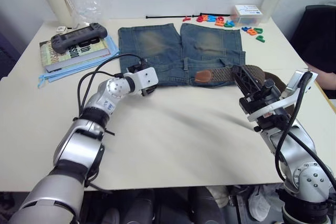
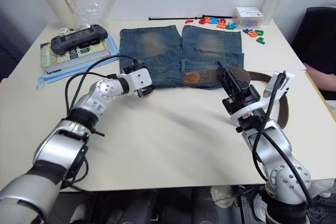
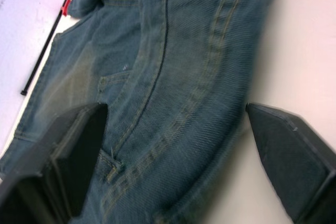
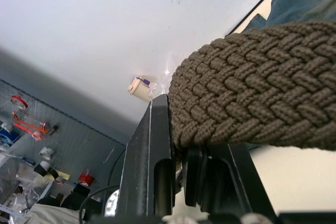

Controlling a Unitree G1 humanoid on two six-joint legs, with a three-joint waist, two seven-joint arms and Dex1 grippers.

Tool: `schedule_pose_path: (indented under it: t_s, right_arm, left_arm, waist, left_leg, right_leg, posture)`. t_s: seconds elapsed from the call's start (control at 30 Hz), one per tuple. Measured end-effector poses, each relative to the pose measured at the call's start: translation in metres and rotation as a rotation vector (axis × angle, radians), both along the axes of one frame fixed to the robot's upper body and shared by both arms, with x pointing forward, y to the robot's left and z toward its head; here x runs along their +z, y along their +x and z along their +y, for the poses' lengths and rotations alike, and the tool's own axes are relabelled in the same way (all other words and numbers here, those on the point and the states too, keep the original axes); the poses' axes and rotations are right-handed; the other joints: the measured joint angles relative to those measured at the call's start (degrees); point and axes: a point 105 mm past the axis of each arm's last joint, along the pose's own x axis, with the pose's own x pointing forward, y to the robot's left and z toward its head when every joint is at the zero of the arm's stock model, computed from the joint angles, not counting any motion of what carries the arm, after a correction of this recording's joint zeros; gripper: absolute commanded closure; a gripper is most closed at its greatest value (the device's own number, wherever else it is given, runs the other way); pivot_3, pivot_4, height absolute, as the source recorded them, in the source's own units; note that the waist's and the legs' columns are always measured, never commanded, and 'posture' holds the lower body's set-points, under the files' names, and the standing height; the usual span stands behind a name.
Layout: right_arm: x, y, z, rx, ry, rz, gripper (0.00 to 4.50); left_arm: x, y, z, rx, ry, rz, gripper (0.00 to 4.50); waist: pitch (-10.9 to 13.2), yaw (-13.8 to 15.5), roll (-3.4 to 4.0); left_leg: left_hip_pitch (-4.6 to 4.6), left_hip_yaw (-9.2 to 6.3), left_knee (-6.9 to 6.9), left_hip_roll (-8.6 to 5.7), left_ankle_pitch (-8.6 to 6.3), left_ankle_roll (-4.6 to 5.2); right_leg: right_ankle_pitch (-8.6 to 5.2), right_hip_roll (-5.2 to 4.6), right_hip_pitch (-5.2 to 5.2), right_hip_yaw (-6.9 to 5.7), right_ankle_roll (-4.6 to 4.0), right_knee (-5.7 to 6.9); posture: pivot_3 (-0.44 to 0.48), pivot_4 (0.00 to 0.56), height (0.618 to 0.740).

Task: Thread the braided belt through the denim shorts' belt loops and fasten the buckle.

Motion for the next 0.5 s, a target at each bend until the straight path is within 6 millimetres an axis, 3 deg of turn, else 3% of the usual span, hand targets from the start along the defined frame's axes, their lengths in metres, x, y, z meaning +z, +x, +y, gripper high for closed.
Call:
schedule_pose_path:
  t_s: [0.03,0.13,0.4,0.5]
  right_arm:
    - [0.000,0.000,0.000,-0.001,0.003,0.001,4.50]
    - [-0.002,-0.002,0.000,-0.009,0.004,0.011,4.50]
    - [-0.002,-0.004,0.000,-0.022,-0.003,0.010,4.50]
    - [-0.002,-0.004,0.000,-0.028,-0.005,0.011,4.50]
  left_arm:
    - [0.000,0.002,0.000,0.016,0.004,-0.002,0.03]
    - [-0.003,0.005,-0.002,0.040,0.030,-0.010,0.90]
    - [-0.014,0.005,-0.004,0.043,0.067,0.014,4.48]
    - [-0.014,0.005,-0.005,0.043,0.070,0.015,4.48]
  waist:
    - [-0.02,-0.02,-0.02]
    - [-0.07,-0.04,-0.10]
    - [-0.08,-0.14,-0.12]
    - [-0.08,-0.10,-0.13]
  left_leg:
    - [0.00,0.00,0.04,-0.04,-0.14,0.26]
    - [0.01,0.00,0.15,-0.06,-0.16,0.28]
    - [0.01,0.00,0.18,-0.04,-0.15,0.26]
    - [0.01,0.00,0.19,-0.05,-0.15,0.26]
  right_leg:
    - [-0.01,-0.01,0.00,0.01,0.01,-0.03]
    - [-0.01,-0.02,0.03,0.02,0.06,0.01]
    - [0.00,-0.04,0.01,0.04,0.08,0.09]
    - [0.00,-0.03,0.01,0.04,0.08,0.08]
  posture:
    - [0.000,0.150,0.654]
    - [0.000,0.150,0.654]
    - [0.000,0.150,0.654]
    - [0.000,0.150,0.654]
